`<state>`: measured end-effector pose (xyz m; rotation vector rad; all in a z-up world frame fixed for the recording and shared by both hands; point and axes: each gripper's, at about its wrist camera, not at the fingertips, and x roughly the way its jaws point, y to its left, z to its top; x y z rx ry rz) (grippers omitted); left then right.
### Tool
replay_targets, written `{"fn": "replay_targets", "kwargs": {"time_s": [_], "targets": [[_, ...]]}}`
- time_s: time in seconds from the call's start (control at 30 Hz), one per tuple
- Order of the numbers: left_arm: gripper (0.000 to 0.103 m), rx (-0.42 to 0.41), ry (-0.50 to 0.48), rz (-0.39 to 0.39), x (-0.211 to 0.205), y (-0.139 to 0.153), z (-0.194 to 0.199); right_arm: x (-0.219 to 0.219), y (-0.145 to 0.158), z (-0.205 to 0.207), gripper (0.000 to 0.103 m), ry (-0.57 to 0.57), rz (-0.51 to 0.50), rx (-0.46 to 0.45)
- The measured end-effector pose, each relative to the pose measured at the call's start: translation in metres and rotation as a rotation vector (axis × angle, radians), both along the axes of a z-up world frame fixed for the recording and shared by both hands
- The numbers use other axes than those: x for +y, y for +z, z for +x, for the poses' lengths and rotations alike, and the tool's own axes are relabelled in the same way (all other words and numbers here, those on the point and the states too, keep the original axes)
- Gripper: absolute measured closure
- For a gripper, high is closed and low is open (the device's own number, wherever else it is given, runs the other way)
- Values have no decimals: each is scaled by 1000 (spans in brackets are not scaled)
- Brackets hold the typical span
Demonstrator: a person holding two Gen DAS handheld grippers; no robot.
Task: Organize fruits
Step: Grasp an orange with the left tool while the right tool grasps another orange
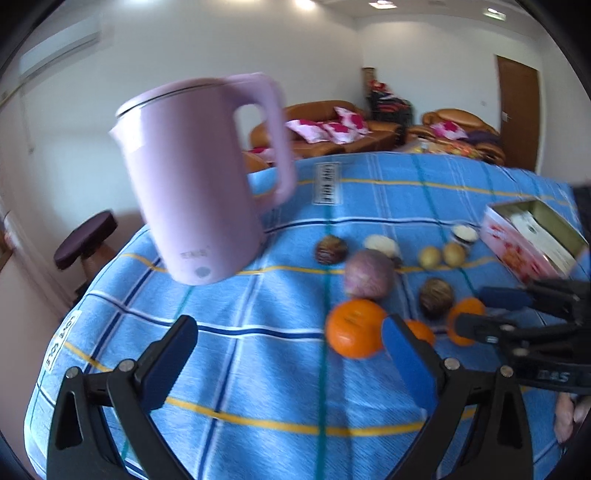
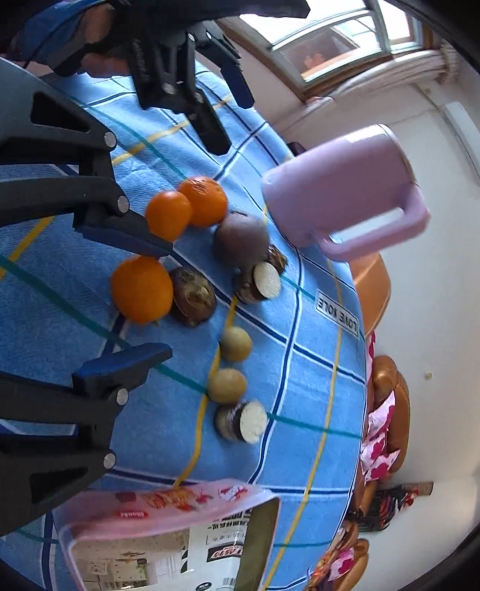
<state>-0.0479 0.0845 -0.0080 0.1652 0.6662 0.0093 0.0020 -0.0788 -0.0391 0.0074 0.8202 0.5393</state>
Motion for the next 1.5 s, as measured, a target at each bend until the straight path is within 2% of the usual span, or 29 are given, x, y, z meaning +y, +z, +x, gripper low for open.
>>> {"fn": "replay_targets", "kwargs": {"time_s": [0.1, 0.2, 0.23, 0.3, 0.37, 0.47, 0.57, 0.67, 0.8, 0.9, 1.07, 1.1, 1.17, 1.2, 1.3, 1.4, 1.5], "targets": [[2, -13, -54, 79, -16, -4, -6, 7, -3, 2, 52, 34, -44, 46], [2, 2, -90, 98, -23, -6, -10, 3, -5, 2, 53, 23, -49, 57], [2, 5, -105, 93, -25, -5, -13, 2, -4, 2, 62, 9, -63, 52], [4, 8, -123, 76, -28, -5, -16, -1, -3, 2, 62, -8, -77, 46], [15, 20, -136, 54, -31, -3, -16, -5, 1, 0, 62, -33, -93, 23], [25, 66, -163, 1, -37, -9, -10, -12, 13, -3, 62, -103, -115, -64], [34, 107, -192, -10, -50, -18, -7, -22, 25, -10, 62, -183, -162, -161], [34, 145, -203, 9, -63, -29, 0, -29, 30, -11, 62, -241, -189, -198], [34, 144, -215, -8, -68, -29, 6, -32, 32, -10, 62, -274, -204, -209], [34, 144, -220, 20, -76, -30, 12, -33, 35, -12, 62, -295, -229, -237], [35, 172, -230, 19, -81, -33, 26, -30, 39, -15, 62, -316, -255, -276], [36, 174, -230, 18, -81, -33, 28, -31, 39, -14, 62, -321, -256, -280], [57, 186, -219, 10, -78, -34, 29, -31, 40, -15, 62, -334, -264, -291], [61, 192, -218, -3, -75, -35, 30, -32, 40, -15, 62, -338, -265, -293], [61, 198, -222, -58, -67, -33, 31, -33, 42, -16, 62, -350, -263, -298], [61, 191, -228, -68, -66, -32, 30, -34, 42, -16, 62, -364, -275, -311], [61, 140, -241, -86, -64, -26, 24, -34, 43, -17, 62, -378, -290, -335]]}}
